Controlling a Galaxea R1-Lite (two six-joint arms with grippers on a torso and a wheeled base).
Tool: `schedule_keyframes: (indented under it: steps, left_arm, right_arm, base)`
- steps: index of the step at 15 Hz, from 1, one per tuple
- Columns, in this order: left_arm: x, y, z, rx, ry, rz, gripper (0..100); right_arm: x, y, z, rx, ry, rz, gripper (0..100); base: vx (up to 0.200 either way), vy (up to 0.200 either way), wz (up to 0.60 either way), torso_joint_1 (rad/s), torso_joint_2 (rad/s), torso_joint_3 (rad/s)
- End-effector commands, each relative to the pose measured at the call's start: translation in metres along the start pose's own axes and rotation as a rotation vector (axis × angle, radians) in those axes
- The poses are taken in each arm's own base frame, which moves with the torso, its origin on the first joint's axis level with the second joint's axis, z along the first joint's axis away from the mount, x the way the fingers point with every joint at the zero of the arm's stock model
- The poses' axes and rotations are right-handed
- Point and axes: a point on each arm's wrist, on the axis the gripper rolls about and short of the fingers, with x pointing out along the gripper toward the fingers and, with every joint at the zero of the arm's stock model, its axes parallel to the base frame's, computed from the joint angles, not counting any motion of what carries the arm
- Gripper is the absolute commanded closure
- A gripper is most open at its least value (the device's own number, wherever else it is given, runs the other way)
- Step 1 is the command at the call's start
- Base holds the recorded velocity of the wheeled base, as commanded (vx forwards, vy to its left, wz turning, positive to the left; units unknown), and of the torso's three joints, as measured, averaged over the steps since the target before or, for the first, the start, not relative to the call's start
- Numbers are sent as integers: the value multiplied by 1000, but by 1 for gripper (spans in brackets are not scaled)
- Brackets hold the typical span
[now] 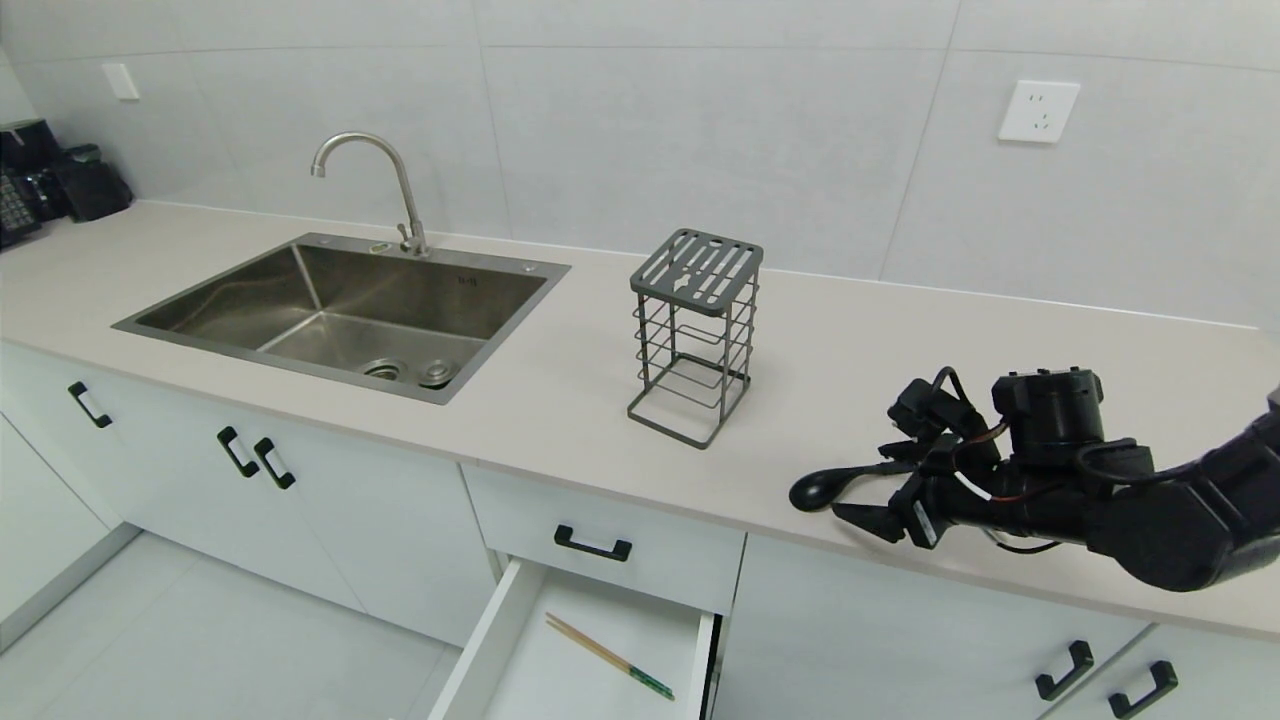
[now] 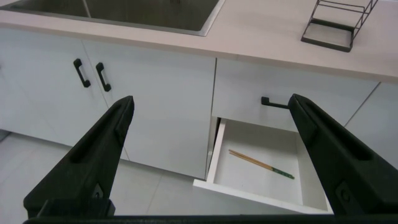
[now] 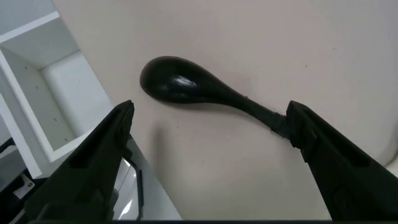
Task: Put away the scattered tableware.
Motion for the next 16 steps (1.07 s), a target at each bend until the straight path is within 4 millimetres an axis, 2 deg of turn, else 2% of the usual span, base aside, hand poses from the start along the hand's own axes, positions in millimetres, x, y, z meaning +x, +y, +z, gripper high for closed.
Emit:
schedule_keyframes:
  steps: [1, 6, 10, 13, 16]
  left_arm:
    - [0, 0, 0, -1, 0, 0, 0]
    - [0, 0, 0, -1, 2, 0, 0]
    - [0, 0, 0, -1, 0, 0, 0]
    - [0, 0, 0, -1, 0, 0, 0]
    - [0, 0, 0, -1, 0, 0, 0]
  right_arm:
    - [9, -5, -4, 7, 12, 1, 0]
    - [18, -8, -7, 11, 21, 7, 0]
    - [36, -15, -7, 7, 5, 14, 0]
    - [53, -16, -13, 1, -37, 15, 0]
    - [54, -12, -11, 16, -65, 26, 0]
  base:
    - [0, 0, 0, 0, 0, 0]
    - [0, 0, 0, 0, 0, 0]
    - [0, 0, 0, 0, 0, 0]
    - [0, 0, 0, 0, 0, 0]
    - [0, 0, 0, 0, 0, 0]
